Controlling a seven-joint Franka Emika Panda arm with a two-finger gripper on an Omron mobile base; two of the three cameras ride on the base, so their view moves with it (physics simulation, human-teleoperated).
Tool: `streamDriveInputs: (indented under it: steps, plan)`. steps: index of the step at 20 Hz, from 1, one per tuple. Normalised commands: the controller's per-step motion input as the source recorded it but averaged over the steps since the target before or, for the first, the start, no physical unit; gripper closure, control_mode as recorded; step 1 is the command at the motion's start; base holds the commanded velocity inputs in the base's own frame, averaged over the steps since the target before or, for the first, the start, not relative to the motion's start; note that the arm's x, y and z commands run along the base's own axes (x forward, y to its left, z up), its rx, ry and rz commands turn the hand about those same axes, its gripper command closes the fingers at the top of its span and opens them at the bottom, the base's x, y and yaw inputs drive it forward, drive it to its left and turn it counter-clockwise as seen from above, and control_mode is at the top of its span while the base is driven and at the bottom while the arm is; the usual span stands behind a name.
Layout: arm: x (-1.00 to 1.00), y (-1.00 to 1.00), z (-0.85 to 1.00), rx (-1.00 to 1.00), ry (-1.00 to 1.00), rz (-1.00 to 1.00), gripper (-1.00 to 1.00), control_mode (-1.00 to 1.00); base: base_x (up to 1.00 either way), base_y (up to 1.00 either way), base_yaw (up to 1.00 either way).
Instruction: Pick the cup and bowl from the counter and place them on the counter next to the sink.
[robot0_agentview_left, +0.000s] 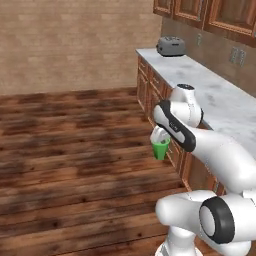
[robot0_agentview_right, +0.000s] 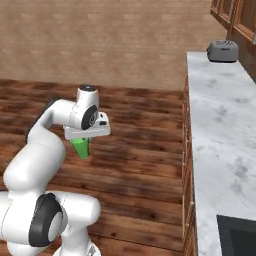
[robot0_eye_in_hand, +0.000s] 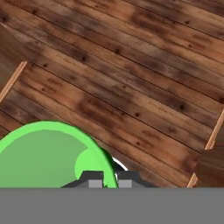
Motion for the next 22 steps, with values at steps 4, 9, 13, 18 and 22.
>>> streamDriveInputs:
  steps: [4, 9, 13, 18, 22]
  plan:
    - [0.00, 0.00, 0.00, 0.00, 0.00, 0.00, 1.00, 1.00, 0.00, -0.59, -0.55]
    - [0.00, 0.00, 0.00, 0.00, 0.00, 0.00, 1.00, 1.00, 0.00, -0.28, -0.53]
    - [0.00, 0.00, 0.00, 0.00, 0.00, 0.00, 1.00, 1.00, -0.09, -0.07, -0.40]
    - [0.00, 0.00, 0.00, 0.00, 0.00, 0.00, 1.00, 1.00, -0.55, 0.00, -0.33]
    - [0.00, 0.00, 0.00, 0.00, 0.00, 0.00, 1.00, 1.00, -0.61, 0.00, -0.31]
